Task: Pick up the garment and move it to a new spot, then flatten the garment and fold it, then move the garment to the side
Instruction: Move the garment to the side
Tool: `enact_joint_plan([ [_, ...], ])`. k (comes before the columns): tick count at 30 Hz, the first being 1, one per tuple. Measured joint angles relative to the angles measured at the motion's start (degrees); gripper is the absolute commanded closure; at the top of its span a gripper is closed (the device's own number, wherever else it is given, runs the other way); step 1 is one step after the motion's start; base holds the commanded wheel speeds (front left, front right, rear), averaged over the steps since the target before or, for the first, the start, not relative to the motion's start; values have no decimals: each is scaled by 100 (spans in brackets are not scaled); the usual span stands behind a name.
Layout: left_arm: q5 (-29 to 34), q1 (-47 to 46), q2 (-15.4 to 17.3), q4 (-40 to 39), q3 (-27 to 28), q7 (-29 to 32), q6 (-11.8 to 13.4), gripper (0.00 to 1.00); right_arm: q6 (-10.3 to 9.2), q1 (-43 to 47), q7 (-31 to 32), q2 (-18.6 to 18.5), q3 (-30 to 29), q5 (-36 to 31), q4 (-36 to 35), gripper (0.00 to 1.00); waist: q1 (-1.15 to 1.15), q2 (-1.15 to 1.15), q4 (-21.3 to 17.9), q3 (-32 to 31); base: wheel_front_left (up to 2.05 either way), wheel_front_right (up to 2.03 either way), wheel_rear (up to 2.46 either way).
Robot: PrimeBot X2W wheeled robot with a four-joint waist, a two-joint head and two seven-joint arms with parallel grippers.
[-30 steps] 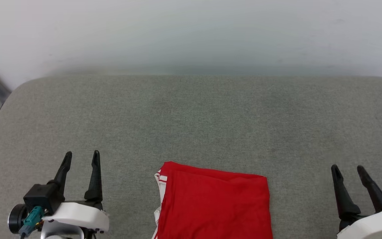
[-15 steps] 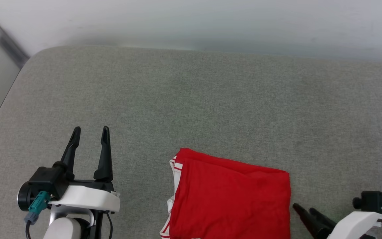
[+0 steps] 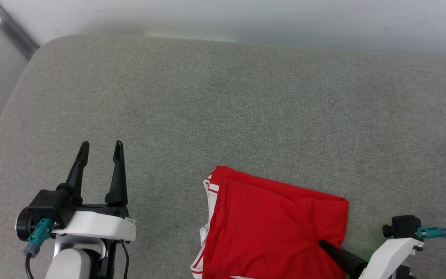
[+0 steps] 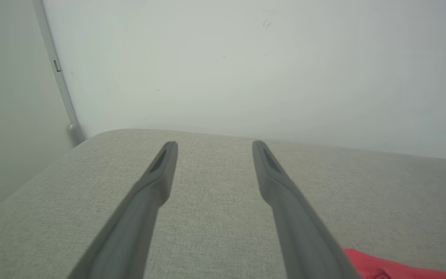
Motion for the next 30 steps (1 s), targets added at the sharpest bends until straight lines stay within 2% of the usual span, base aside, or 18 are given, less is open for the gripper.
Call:
enact_joint_plan([
  [4,71,0,-27,53,112,0,-53,0,-10,-75,-46,-91,213,-18,-24,100,0,0,-80,-65,0,0,0],
  [8,180,16,-32,70,144,0,-109,0,-10,-163,-257,-264,437,-404,-169,100,0,0,-210,-186,0,0,0],
  [14,304,132,-21,-15,163,-1,-152,0,-12,-405,-468,-534,396,-1794,-209,100,0,0,-597,-323,0,0,0],
  [20,355,130,44,-192,140,-1,-199,0,-13,-636,-385,-638,243,-2481,-313,100,0,0,-1219,-290,0,0,0],
  [25,399,40,118,-331,68,11,-230,0,-13,-964,-392,-748,254,-2606,-279,100,0,0,-1859,-154,0,0,0],
  [30,460,-117,237,-615,-47,170,-257,0,-14,-1459,-644,-814,207,-2618,58,100,0,0,-2503,92,0,0,0],
])
